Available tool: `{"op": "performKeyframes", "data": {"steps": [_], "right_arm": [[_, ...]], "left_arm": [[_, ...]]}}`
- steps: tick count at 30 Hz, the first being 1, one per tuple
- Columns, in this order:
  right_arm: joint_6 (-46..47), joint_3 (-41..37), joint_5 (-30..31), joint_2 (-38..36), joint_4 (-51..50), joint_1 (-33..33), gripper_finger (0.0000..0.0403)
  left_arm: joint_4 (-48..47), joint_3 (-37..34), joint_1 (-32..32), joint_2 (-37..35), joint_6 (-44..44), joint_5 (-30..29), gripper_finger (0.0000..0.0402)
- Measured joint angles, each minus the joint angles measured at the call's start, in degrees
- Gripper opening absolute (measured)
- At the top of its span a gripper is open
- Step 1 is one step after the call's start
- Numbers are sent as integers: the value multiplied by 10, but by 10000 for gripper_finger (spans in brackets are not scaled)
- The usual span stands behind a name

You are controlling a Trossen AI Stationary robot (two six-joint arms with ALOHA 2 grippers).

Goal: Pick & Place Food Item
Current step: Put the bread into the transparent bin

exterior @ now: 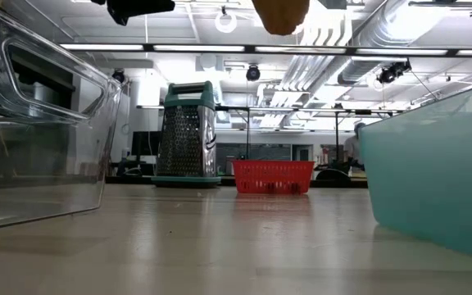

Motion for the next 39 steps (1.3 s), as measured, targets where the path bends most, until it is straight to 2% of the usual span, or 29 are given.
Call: {"op": "performKeyframes", "data": {"steps": [7,11,17,25,31,39], "right_arm": [[-4,0,1,0,20,0,230],[-5,0,1,10,45,0,230],[-59,0,-14,51,110,-1,230],[-96,0,-14,81,179,-2,230],[-97,0,-15,83,206,-10,230],[-109,0,-23,83,234,-17,230]], "left_arm": [[20,0,-2,0,2,18,285],[56,0,-1,8,8,18,314],[145,0,2,39,37,33,320],[165,0,2,53,38,37,320],[178,0,2,54,36,69,320],[191,0,2,54,45,71,320]]}}
